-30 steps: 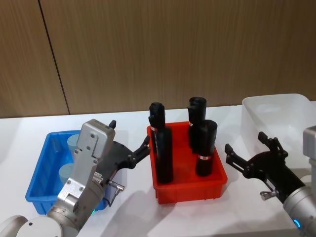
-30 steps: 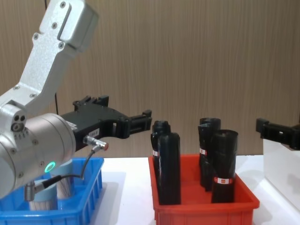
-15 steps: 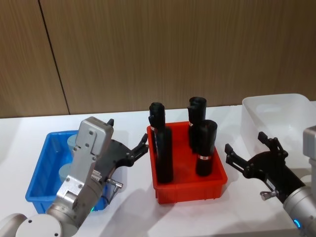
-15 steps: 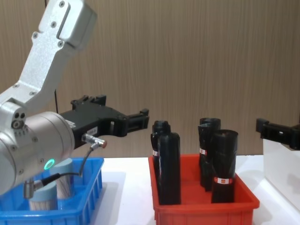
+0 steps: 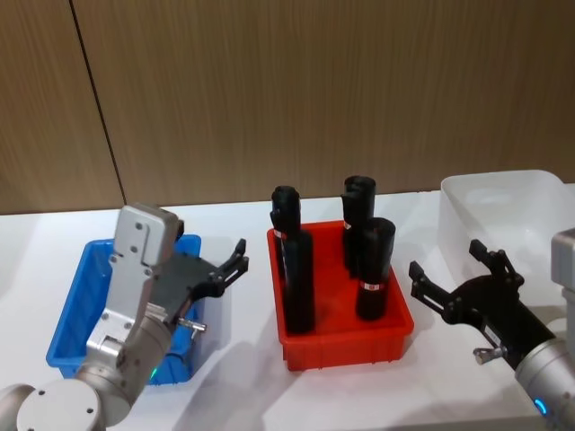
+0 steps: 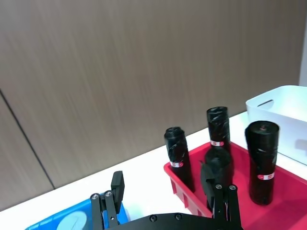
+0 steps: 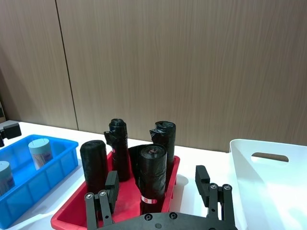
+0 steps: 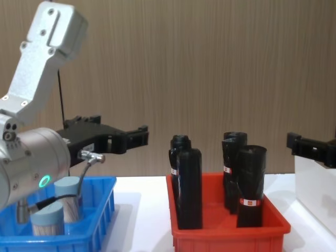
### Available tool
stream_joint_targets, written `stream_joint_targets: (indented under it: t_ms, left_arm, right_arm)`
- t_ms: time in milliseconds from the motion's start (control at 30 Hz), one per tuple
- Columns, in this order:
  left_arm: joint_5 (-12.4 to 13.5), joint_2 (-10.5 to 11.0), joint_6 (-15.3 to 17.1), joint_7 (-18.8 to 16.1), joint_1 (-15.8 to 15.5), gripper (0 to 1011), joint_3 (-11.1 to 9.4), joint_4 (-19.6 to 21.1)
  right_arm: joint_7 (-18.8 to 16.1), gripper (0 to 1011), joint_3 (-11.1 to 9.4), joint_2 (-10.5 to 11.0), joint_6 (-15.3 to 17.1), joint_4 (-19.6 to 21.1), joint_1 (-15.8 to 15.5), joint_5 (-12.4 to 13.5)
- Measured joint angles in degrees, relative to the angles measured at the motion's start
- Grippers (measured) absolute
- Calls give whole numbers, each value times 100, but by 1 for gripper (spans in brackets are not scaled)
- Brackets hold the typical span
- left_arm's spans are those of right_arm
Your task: Pick the cotton swabs from the blue box and place them into the white box.
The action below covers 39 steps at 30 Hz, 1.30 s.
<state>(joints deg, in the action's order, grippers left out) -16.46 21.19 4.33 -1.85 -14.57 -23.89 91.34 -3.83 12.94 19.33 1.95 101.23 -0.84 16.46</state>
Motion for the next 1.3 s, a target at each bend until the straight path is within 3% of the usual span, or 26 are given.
stream_joint_targets:
  t_ms: [800, 1300]
  left_arm:
    - [-1170, 9, 234, -609, 21, 1003, 393, -427]
    - [-1449, 50, 515, -801, 34, 1003, 552, -749]
  right_arm:
    - [0, 1002, 0, 0, 0, 0, 0, 0]
    - [0, 1002, 0, 0, 0, 0, 0, 0]
